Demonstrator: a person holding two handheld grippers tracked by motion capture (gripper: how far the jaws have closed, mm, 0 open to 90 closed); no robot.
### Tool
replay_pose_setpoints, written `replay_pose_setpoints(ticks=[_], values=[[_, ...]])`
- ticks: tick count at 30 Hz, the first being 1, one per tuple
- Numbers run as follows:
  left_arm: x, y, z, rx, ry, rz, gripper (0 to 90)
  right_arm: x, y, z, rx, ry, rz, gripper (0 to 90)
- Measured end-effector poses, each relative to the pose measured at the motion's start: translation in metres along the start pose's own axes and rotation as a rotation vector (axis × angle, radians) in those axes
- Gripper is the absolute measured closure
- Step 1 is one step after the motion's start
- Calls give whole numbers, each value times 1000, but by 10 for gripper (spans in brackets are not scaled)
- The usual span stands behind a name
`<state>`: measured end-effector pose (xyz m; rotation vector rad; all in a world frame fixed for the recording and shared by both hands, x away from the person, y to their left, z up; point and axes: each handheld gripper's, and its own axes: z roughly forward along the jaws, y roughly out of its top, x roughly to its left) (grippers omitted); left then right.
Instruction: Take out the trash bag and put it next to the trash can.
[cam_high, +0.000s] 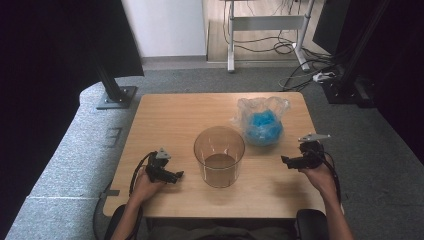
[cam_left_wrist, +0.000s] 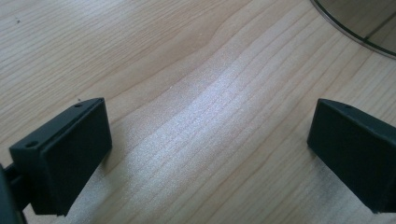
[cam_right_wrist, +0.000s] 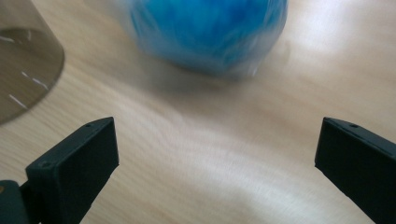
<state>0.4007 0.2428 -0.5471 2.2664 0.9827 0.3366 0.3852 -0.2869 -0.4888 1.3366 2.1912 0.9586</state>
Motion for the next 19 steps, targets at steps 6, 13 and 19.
replay_pose_setpoints(ticks=[6, 13, 19], values=[[0, 0, 0, -1, 0, -1, 0, 2, -28, 16, 23, -28, 2, 0], [0, 0, 0, 0, 1, 0, 0, 7, -53, 31, 45, -30, -7, 0], [0, 0, 0, 0, 1, 1, 0, 8, -63, 34, 18, -26, 12, 0]])
